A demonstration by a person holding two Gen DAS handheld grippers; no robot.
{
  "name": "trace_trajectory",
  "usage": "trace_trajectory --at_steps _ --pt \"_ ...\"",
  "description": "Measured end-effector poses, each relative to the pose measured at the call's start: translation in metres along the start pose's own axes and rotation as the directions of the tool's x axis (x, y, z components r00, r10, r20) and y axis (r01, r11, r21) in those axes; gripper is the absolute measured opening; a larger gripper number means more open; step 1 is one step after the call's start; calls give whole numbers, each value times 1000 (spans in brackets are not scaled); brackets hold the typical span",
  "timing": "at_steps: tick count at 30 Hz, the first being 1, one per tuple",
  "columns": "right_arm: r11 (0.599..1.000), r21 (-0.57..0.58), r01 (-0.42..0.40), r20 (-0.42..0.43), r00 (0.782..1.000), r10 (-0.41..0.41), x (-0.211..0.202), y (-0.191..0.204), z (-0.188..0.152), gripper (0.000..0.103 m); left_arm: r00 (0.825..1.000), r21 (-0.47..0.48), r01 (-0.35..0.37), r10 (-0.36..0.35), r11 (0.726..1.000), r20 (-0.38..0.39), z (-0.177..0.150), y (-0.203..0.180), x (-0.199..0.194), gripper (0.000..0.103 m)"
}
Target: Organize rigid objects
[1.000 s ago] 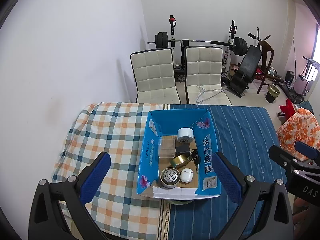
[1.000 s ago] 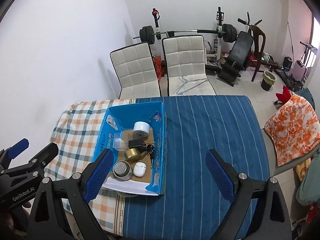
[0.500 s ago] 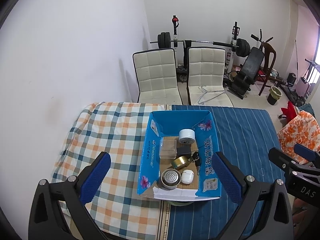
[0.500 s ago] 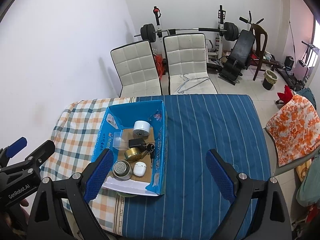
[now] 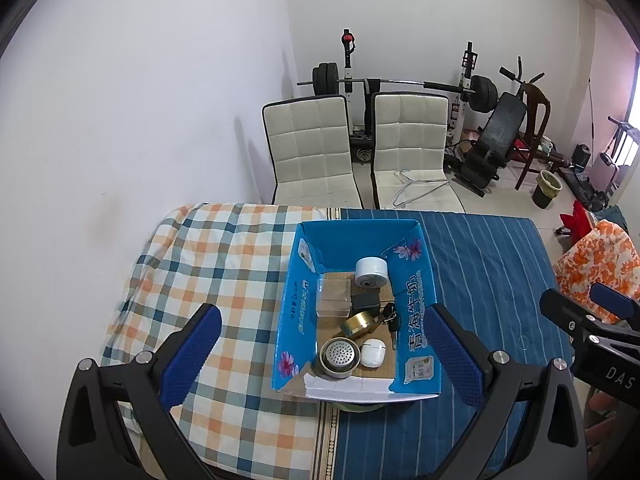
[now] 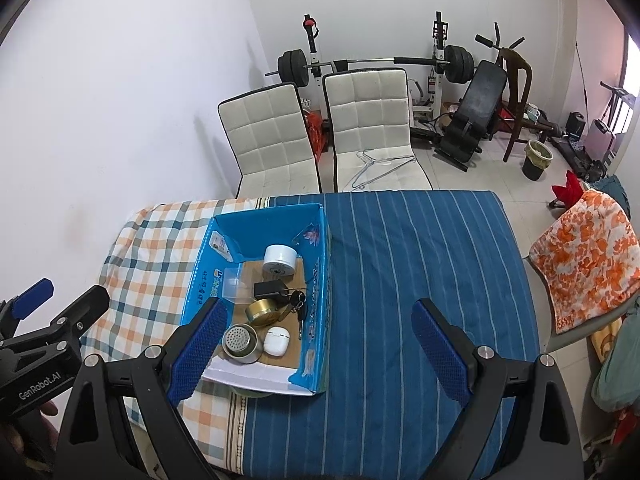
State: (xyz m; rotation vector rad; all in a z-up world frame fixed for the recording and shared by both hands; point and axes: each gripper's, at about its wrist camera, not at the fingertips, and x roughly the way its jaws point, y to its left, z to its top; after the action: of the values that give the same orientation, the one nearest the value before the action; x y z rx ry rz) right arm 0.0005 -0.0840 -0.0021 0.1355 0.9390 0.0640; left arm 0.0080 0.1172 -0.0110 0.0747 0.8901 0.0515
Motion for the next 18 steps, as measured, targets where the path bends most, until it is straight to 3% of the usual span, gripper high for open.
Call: trace_trajectory --at_steps 18 --pt "1000 8 -8 12 1000 7 -3 0 4 96 1000 -2 3 -3 1000 28 6 -1 -6 103"
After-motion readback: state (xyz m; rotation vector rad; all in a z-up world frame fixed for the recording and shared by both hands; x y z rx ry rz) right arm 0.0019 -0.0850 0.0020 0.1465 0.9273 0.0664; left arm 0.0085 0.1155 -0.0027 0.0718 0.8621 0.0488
